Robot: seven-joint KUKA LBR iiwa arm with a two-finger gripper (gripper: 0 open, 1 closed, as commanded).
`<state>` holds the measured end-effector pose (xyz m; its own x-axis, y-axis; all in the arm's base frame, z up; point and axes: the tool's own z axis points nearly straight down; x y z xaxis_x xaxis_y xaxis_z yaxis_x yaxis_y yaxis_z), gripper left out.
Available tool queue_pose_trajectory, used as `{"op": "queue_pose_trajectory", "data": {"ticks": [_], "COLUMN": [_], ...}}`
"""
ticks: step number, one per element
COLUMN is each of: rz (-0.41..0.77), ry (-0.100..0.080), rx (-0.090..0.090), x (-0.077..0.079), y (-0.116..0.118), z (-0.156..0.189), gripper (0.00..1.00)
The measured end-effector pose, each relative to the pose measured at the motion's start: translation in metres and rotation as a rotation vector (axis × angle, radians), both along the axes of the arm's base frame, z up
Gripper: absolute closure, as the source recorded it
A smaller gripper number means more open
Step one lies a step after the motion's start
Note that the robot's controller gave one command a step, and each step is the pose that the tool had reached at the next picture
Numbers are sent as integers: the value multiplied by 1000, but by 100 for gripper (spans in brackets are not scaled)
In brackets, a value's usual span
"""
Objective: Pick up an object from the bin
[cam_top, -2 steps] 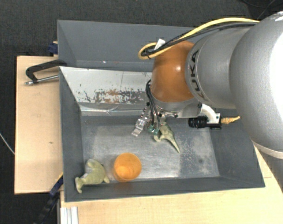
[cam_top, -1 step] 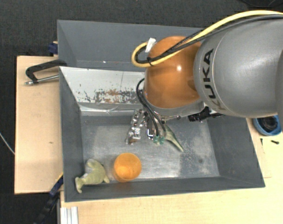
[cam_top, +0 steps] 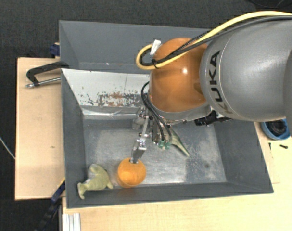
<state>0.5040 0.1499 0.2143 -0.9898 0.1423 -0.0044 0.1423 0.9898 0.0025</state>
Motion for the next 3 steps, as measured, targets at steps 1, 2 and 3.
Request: {"op": "queue_pose_trajectory", "data": {"ticks": [1,2,3], "rz": [139,379,380], "ry": [9,5,7], "rx": [-2,-2,0], "x": [-13,4,4], "y": [16,-28,-27], "z": [-54,-136,-134], "gripper": [0,0,100]}}
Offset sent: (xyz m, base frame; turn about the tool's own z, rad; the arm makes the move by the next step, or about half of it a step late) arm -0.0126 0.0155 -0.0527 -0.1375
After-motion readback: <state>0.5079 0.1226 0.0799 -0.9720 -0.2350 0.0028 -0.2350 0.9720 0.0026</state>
